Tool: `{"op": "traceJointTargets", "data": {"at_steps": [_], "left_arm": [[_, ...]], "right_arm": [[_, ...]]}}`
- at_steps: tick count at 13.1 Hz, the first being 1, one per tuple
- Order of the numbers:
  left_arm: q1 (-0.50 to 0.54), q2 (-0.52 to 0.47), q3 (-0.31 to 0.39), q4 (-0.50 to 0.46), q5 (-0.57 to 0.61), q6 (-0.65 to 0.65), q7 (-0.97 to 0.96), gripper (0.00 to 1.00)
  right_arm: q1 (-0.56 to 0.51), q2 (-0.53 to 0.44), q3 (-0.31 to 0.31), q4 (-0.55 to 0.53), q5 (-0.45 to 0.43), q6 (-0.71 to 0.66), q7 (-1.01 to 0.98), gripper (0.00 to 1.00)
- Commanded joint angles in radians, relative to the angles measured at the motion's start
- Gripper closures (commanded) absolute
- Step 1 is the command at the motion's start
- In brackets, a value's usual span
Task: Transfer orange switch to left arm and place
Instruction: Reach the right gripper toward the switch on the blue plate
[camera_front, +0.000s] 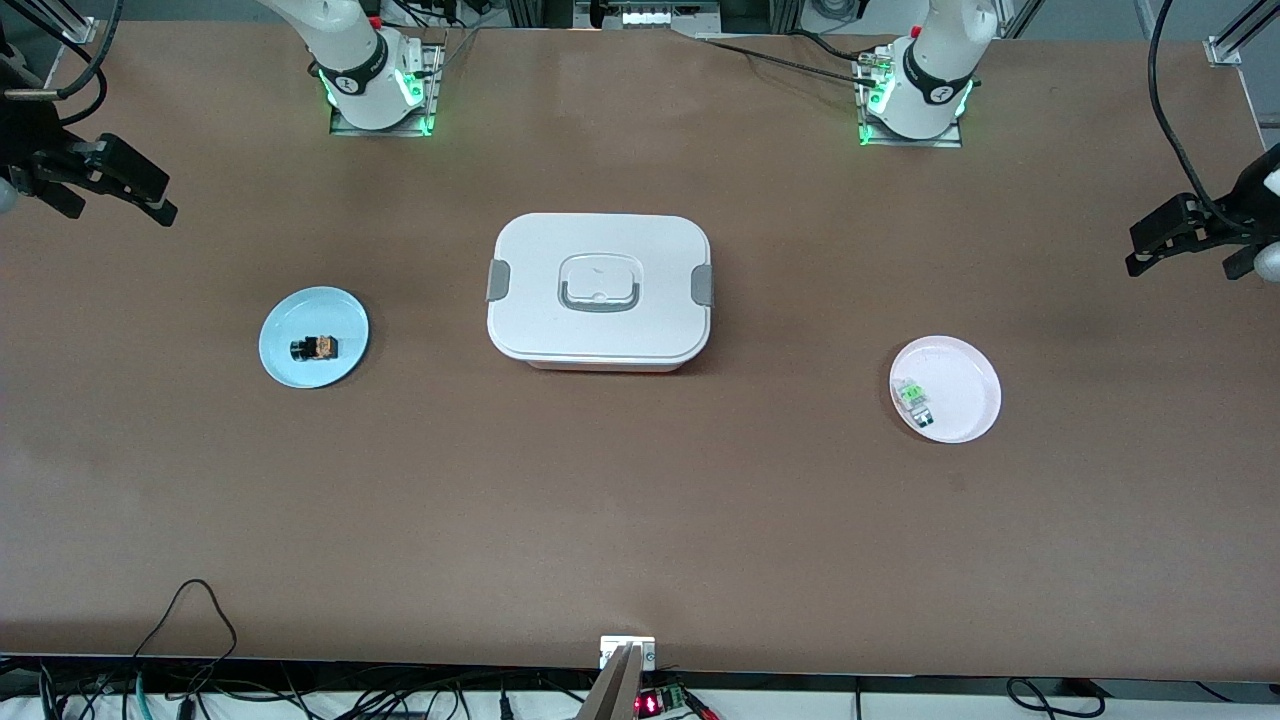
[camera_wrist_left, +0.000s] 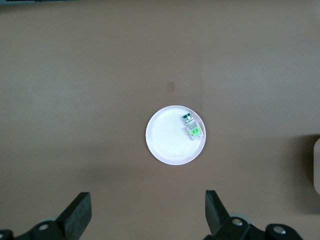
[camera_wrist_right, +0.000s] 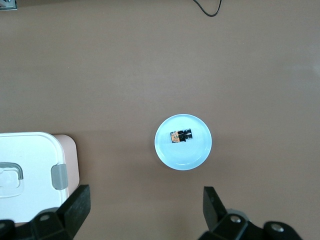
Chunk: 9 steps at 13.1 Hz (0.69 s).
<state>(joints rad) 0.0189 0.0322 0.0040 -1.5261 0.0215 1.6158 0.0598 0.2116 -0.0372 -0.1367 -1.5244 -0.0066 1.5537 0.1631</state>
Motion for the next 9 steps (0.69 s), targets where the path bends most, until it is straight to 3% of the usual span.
{"op": "traceJointTargets", "data": {"at_steps": [1,9], "left_arm": [[0.001,0.009,-0.001,0.029,-0.014,-0.03,-0.012,0.0],[0.001,0.011,0.001,0.029,-0.014,-0.03,-0.012,0.0]], "right_arm": [[0.0,0.008,-0.003,0.024,-0.013,-0.02,0.013,0.0],[0.005,0.074,0.002,-0.028,-0.073,-0.012,0.026,0.0]]}}
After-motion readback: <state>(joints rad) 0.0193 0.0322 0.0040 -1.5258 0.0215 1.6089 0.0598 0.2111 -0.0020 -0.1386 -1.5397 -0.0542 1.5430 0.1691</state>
